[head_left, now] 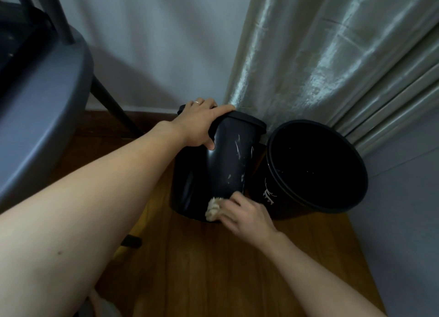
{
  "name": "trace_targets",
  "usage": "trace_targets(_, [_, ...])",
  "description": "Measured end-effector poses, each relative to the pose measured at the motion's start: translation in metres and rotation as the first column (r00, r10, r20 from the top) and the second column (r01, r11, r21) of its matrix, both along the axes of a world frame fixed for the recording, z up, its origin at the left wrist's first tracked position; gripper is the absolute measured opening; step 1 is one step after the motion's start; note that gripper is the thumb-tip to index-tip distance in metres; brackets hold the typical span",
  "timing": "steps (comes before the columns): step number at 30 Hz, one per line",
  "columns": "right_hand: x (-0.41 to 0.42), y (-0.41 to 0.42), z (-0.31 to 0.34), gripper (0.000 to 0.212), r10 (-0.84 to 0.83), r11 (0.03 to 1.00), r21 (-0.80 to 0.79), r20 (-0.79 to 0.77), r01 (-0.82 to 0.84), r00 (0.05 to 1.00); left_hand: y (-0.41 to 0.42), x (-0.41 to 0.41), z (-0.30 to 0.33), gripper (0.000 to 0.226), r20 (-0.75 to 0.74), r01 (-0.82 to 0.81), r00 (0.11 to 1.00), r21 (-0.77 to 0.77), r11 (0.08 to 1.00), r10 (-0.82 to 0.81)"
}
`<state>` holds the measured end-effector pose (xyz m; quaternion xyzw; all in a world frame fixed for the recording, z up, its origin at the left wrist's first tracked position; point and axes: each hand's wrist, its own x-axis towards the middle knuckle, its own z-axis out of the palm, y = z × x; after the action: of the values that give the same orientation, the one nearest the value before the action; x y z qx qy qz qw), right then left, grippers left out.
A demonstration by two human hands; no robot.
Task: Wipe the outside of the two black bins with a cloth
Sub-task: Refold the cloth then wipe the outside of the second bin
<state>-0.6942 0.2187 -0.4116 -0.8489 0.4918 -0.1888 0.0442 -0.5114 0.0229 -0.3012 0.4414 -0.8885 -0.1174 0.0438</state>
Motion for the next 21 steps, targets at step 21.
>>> trace_targets(21, [0.007, -0.018, 0.011, 0.026, -0.108, 0.994, 0.042, 0.134, 0.103, 0.985, -0.001, 0.010, -0.003, 0.110, -0.001, -0.018, 1.000, 0.002, 1.000, 0.018])
